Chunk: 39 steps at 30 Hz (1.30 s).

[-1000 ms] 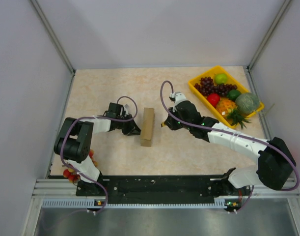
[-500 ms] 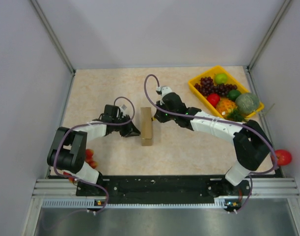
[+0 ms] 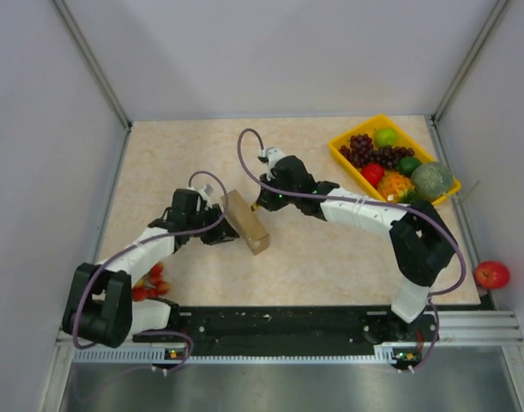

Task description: Unpack the express box

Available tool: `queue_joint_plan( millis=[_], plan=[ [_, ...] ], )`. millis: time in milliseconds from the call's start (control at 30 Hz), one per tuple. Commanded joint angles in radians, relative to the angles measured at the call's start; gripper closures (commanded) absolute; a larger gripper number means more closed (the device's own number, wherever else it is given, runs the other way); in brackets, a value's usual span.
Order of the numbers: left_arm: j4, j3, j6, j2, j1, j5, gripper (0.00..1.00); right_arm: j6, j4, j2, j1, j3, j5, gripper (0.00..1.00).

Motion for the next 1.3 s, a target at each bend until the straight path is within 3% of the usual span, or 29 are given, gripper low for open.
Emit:
queue_joint_plan(
  millis=[0, 100, 167, 267, 467, 567, 700, 1033, 1267],
  plan=[
    [-0.157, 0.066, 0.048, -0.171, 0.000, -0.281, 0.66, -0.023, -0.031, -0.108, -0.008, 0.061, 0.168, 1.00],
    [-0.200, 0.124, 0.059, -0.244, 0.002, -0.424, 0.53, -0.047, -0.163, -0.211, 0.008, 0.092, 0.286, 1.00],
    [-0.188, 0.157, 0.078, -0.248, 0.003, -0.469, 0.36, -0.087, -0.219, -0.302, 0.043, 0.086, 0.309, 1.00],
    [-0.220, 0.298, 0.121, -0.173, 0.005, -0.445, 0.31, -0.112, -0.259, -0.392, 0.096, 0.014, 0.254, 1.00],
    [-0.242, 0.538, 0.200, 0.049, 0.005, -0.368, 0.30, -0.136, -0.211, -0.527, 0.201, -0.181, 0.112, 1.00],
    [-0.247, 0.636, 0.278, 0.172, 0.006, -0.305, 0.30, -0.139, -0.161, -0.512, 0.245, -0.223, 0.047, 1.00],
    [-0.330, 0.753, 0.305, 0.325, 0.006, -0.181, 0.30, -0.159, -0.136, -0.424, 0.298, -0.206, 0.105, 1.00],
    [-0.275, 0.734, 0.299, 0.460, 0.006, -0.107, 0.31, -0.150, -0.035, -0.300, 0.301, -0.187, 0.078, 1.00],
    [-0.260, 0.656, 0.295, 0.464, 0.005, -0.092, 0.34, -0.133, -0.024, -0.266, 0.301, -0.193, 0.219, 1.00]
  ],
)
